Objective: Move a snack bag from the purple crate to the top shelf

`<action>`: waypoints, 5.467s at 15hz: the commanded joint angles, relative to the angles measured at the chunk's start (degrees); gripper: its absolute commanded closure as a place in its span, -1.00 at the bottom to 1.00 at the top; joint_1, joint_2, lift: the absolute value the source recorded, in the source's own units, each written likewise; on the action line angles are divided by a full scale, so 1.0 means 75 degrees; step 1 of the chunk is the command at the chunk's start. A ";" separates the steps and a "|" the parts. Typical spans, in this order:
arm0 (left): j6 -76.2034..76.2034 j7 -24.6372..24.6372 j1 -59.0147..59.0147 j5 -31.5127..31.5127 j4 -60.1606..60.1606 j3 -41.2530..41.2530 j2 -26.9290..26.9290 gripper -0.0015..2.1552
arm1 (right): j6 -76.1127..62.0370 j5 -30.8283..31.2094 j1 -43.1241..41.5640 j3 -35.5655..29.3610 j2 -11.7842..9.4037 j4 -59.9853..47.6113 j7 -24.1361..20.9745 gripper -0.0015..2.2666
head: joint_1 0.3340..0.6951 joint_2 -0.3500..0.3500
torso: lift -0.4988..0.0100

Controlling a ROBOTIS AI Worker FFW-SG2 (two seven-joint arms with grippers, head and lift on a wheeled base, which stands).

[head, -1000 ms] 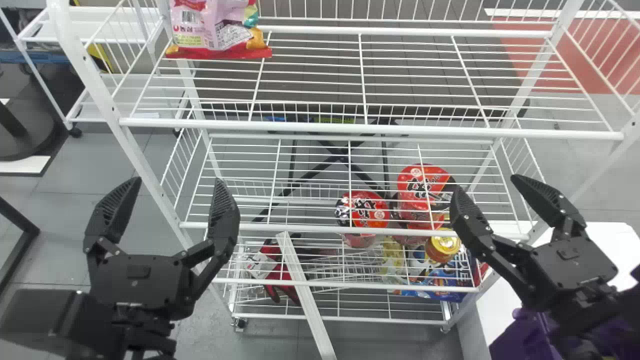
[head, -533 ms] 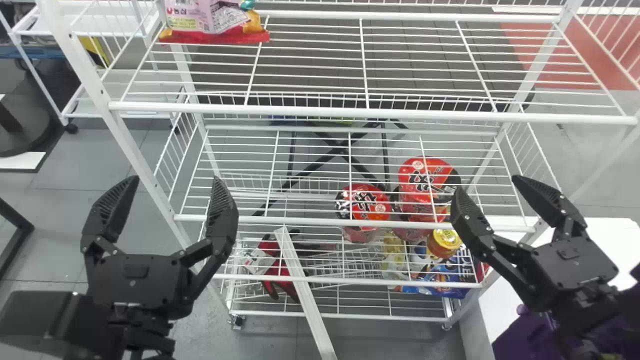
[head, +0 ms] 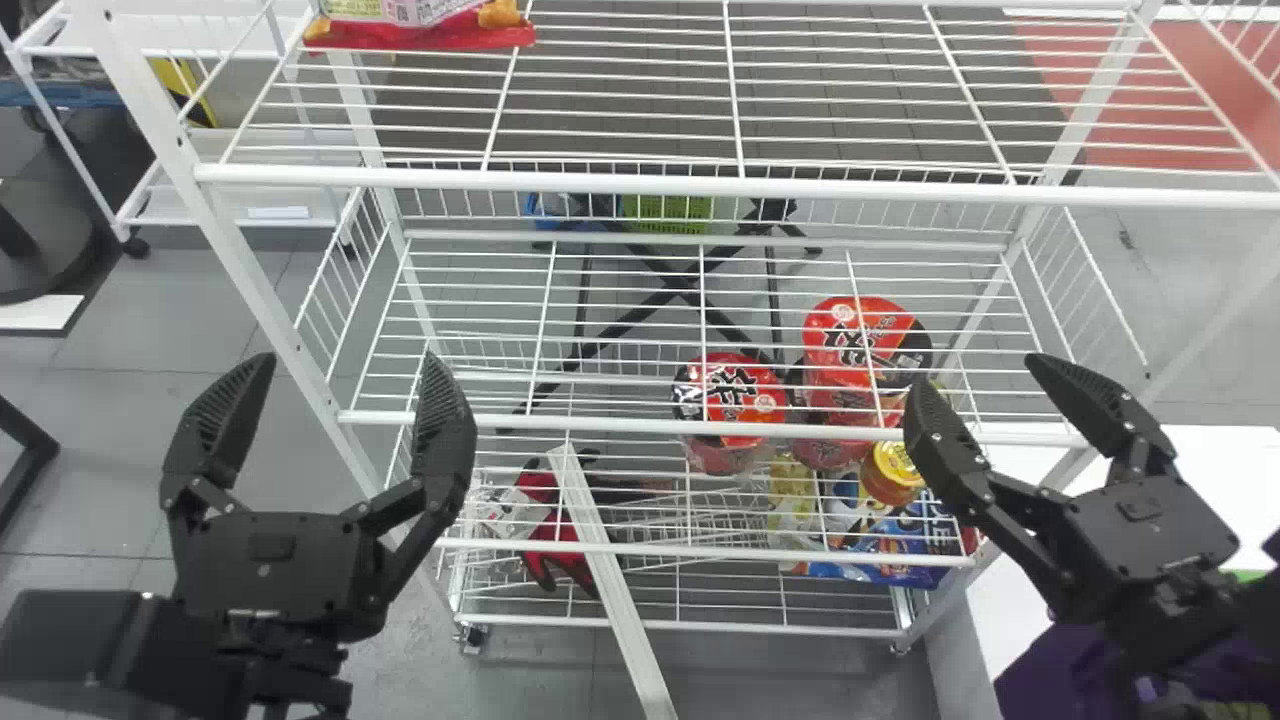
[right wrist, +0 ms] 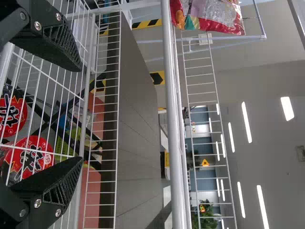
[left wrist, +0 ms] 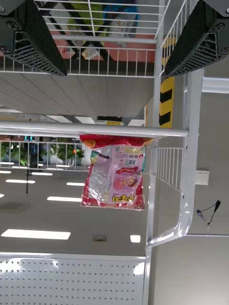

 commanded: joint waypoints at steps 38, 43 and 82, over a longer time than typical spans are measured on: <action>0.0261 0.0000 0.0098 -0.0141 -0.0137 -0.0052 0.0000 -0.96 | -0.0063 0.0219 0.0033 0.0039 -0.0023 -0.0041 -0.0087 -0.85 | 1.00 -0.04 | -0.79; 0.0237 0.0000 0.0110 -0.0141 -0.0137 -0.0040 0.0000 -0.96 | 0.0242 0.0126 0.0044 -0.0008 -0.0023 -0.0100 0.0065 -0.85 | 1.00 -0.03 | -0.83; 0.0003 0.0047 0.0063 -0.0176 0.0484 0.0042 0.0106 -0.96 | 0.8469 0.2985 -0.1819 -0.7578 -0.3187 0.3662 0.8024 -0.85 | 1.00 -1.00 | -0.83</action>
